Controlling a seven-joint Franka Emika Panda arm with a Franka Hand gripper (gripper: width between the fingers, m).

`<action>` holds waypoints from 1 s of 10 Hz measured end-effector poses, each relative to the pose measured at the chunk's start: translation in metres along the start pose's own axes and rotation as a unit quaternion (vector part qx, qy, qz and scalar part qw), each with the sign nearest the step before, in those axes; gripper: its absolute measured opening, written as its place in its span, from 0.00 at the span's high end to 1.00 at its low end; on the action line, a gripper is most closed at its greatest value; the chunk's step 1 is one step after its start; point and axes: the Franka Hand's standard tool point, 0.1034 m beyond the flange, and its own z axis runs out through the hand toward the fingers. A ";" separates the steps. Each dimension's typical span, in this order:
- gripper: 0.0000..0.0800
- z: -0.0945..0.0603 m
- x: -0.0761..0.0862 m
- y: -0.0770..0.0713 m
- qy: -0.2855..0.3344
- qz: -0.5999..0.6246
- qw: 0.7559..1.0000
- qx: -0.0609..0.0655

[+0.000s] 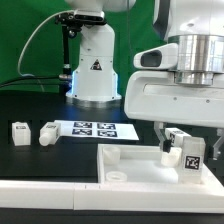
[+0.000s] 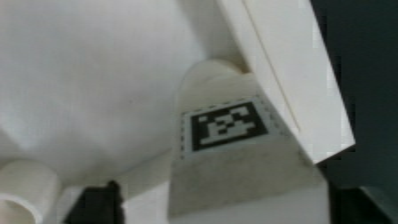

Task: Assemble one leg

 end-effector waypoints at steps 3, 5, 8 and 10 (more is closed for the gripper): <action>0.64 0.000 -0.002 -0.001 -0.003 0.148 0.989 -0.002; 0.64 0.000 -0.003 0.001 -0.008 0.280 0.960 -0.010; 0.64 0.000 -0.006 0.001 -0.018 0.477 0.879 -0.025; 0.64 0.000 -0.007 0.000 -0.022 0.567 0.823 -0.024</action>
Offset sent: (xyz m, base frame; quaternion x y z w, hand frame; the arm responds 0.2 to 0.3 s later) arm 0.0011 -0.0047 0.0027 -0.0420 0.0063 0.2738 0.9608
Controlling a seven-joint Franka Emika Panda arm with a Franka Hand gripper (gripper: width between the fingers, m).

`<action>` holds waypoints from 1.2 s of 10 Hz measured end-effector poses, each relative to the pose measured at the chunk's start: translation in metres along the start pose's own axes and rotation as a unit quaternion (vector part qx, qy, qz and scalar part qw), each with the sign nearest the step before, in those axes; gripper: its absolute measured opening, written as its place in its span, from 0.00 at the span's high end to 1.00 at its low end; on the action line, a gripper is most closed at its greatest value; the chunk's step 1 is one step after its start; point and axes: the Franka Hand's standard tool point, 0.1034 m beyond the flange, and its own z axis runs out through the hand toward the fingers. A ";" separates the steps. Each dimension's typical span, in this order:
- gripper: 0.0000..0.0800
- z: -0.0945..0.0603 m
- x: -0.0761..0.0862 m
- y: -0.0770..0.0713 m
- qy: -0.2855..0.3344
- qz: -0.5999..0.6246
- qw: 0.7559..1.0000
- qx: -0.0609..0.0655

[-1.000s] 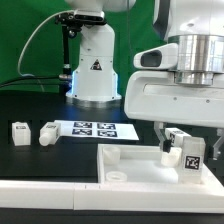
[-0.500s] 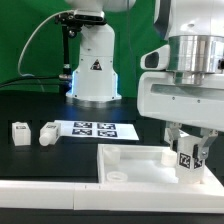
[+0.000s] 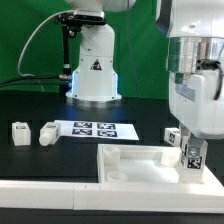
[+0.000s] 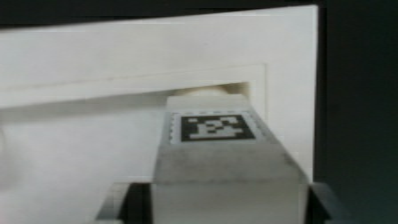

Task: Assemble one leg

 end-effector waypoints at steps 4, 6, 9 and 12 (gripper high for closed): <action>0.37 0.001 0.000 0.000 -0.004 0.008 1.000 0.001; 0.20 -0.002 -0.004 -0.006 -0.004 -0.151 0.988 0.021; 0.19 0.000 -0.019 0.000 -0.008 -0.303 0.953 0.023; 0.19 0.001 -0.021 0.002 0.013 -0.472 0.882 0.011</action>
Offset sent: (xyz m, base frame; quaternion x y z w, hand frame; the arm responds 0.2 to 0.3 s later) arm 0.0000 0.0000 0.0000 0.0000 0.0000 -0.0650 0.9979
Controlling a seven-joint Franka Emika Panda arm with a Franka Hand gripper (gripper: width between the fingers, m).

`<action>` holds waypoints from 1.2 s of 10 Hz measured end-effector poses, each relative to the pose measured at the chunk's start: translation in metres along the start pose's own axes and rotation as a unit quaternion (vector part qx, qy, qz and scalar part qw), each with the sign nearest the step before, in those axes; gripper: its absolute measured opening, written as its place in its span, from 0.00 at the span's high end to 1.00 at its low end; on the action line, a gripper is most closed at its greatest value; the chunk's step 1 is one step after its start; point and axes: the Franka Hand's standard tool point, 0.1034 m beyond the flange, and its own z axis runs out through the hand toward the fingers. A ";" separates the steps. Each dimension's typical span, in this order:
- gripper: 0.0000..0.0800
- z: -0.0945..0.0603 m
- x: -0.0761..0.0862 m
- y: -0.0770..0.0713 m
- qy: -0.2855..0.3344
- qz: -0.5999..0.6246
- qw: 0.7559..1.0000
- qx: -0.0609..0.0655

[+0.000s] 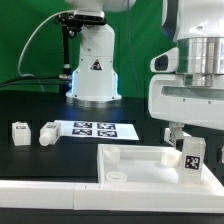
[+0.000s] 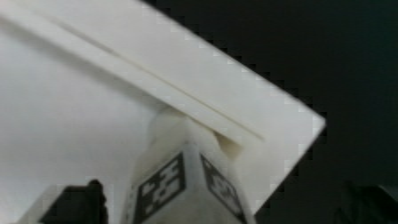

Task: Assemble one leg

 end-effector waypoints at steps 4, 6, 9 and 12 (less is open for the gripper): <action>0.20 0.001 0.009 0.006 -0.002 -0.161 0.987 -0.005; 0.63 0.001 0.012 0.010 -0.001 -0.153 0.988 -0.008; 0.64 0.001 0.016 0.016 0.002 -0.082 0.997 -0.017; 0.63 0.001 0.018 0.019 0.004 -0.077 0.997 -0.022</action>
Offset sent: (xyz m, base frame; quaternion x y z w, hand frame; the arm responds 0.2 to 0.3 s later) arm 0.0000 0.0000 0.0000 0.0000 0.0000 0.0000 1.0000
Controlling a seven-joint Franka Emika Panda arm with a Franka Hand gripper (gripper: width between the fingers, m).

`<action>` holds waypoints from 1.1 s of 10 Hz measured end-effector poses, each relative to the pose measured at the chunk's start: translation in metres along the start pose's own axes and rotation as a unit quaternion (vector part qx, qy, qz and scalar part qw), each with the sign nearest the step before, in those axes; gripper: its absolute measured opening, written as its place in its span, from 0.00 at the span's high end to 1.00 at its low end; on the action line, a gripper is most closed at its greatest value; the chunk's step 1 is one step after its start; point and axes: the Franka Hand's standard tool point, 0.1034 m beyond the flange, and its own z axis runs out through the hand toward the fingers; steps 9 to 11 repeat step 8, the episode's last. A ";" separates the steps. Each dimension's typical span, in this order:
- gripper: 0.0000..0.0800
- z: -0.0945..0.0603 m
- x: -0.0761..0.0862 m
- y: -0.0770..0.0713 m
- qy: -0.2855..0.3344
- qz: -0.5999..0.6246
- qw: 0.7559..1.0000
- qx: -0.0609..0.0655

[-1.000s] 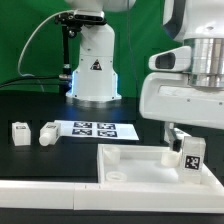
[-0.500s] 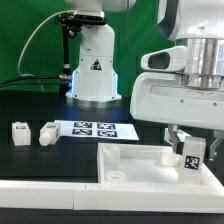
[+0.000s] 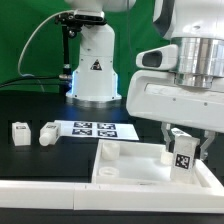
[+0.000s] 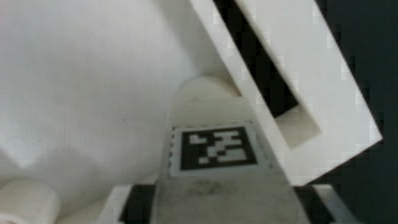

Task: Assemble one leg

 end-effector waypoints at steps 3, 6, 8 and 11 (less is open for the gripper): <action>0.63 -0.007 0.000 -0.001 -0.005 -0.006 1.000 0.001; 0.32 -0.043 0.008 -0.014 -0.003 -0.003 1.000 0.021; 0.23 -0.036 0.006 -0.011 -0.003 -0.003 1.000 0.018; 0.23 -0.036 0.006 -0.011 -0.003 -0.003 1.000 0.018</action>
Offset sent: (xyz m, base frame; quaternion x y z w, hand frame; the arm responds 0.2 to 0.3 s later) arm -0.0027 0.0105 0.0414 0.0277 -0.0253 -0.0314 0.9988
